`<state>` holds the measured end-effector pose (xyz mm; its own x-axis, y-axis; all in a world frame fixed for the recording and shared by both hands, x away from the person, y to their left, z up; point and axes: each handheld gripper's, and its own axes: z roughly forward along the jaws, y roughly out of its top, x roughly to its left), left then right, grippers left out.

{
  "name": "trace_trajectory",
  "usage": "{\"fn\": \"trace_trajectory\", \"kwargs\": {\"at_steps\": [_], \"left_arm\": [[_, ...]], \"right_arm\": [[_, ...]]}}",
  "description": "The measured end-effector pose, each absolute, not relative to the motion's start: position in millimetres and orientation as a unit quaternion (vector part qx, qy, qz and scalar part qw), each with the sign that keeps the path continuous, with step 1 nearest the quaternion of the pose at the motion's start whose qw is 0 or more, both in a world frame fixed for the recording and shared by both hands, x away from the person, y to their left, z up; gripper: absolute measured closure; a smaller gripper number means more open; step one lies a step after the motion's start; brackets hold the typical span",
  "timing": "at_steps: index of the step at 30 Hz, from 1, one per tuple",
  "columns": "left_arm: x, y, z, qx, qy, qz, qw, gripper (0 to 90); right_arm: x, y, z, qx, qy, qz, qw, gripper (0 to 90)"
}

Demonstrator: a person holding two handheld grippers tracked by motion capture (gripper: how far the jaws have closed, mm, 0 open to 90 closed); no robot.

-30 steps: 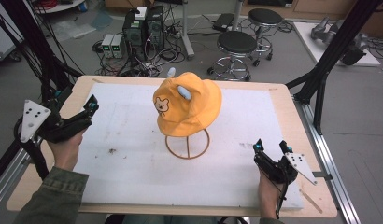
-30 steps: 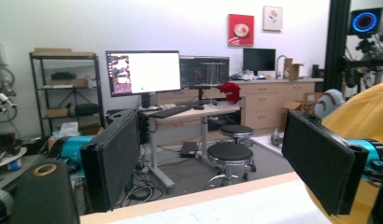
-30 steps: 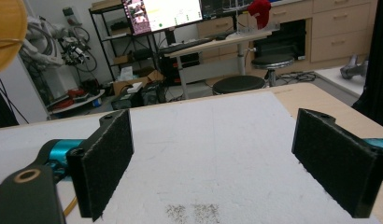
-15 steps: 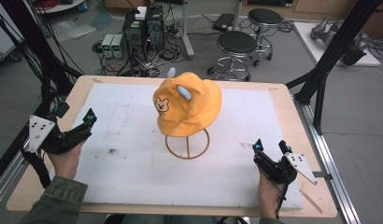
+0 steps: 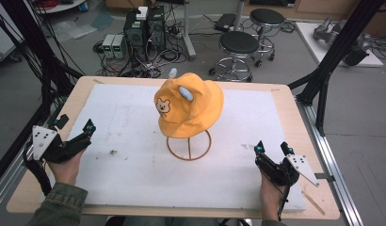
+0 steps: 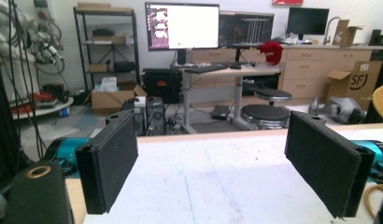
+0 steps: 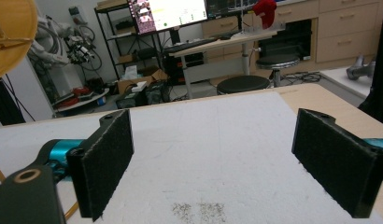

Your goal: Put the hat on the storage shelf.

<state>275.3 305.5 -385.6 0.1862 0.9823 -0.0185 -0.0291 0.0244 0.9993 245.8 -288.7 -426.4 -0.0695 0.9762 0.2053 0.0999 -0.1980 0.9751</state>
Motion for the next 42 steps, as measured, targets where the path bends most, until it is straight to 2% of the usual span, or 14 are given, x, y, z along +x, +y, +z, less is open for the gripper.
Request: {"fn": "trace_trajectory", "kwargs": {"at_steps": [19,22,42], "left_arm": [[268.3,315.5,-420.7,0.544,0.476,0.433,0.539,17.3],[265.3,316.5,-423.6,0.542,0.49,0.416,0.54,17.4],[258.1,321.5,-430.8,0.544,0.507,0.403,0.534,18.5]], "right_arm": [[245.1,-289.7,-430.2,0.554,0.491,0.542,0.396,11.6],[244.2,-289.5,-430.0,0.557,0.49,0.544,0.393,11.6],[245.7,-289.3,-431.4,0.561,0.49,0.546,0.385,11.7]]}}
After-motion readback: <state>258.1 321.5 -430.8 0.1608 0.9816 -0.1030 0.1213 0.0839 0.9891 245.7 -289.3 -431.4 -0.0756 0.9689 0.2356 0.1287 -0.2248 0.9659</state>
